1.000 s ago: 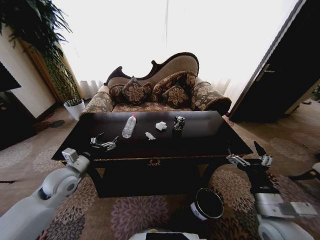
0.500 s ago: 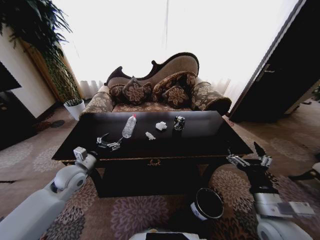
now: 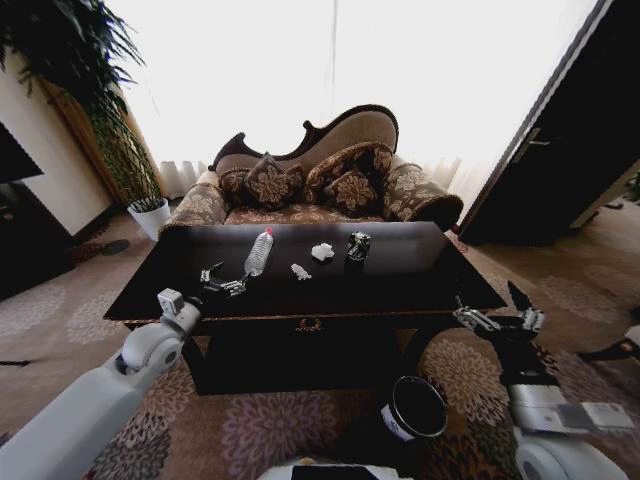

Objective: Move to the front of the table and place the trash on the table into the trash bin.

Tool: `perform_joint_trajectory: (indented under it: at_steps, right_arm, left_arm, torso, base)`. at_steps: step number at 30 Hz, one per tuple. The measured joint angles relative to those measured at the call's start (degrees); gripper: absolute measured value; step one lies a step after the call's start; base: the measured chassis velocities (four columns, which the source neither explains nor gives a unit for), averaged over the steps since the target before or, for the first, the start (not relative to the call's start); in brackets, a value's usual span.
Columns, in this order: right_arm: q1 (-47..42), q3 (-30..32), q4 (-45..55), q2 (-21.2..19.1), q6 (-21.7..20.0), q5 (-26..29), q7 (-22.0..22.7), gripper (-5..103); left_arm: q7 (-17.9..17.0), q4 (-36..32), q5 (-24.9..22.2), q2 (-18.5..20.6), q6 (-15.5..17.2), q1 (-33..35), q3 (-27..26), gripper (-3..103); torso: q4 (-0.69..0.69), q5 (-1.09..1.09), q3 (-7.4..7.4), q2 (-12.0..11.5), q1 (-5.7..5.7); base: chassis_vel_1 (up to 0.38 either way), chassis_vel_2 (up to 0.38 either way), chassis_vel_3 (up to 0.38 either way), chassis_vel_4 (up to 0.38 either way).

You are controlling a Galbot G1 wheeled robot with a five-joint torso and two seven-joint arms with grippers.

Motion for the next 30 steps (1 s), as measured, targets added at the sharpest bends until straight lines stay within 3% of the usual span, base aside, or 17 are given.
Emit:
perform_joint_trajectory:
  at_steps: [7,21,24,30]
  right_arm:
    - [-0.1,0.3,0.5,0.1,-0.1,0.7,0.0,100]
    - [0.0,0.3,0.5,0.0,-0.6,1.2,0.0,100]
    - [-0.1,0.2,1.1,0.2,-0.8,1.8,0.1,100]
    - [-0.4,0.9,1.7,-0.1,-0.9,2.5,0.1,100]
  left_arm:
    - [-0.1,2.9,0.8,-0.7,-0.1,-4.5,5.5,98]
    - [1.4,8.3,0.4,-1.5,-2.2,-10.1,8.8,98]
    - [1.6,10.0,0.5,-3.3,-2.6,-12.6,11.0,89]
    - [1.7,11.7,1.3,-4.0,-2.9,-13.5,12.0,87]
  torso:
    - [0.01,-0.01,0.00,0.0,0.00]
    - [0.02,0.00,0.00,0.0,0.00]
    - [0.00,0.01,0.00,0.0,0.00]
    - [0.01,0.00,0.00,0.0,0.00]
  base:
    - [0.000,0.000,0.000,0.000]
    - [0.000,0.000,0.000,0.000]
    - [0.000,0.000,0.000,0.000]
    - [0.000,0.000,0.000,0.000]
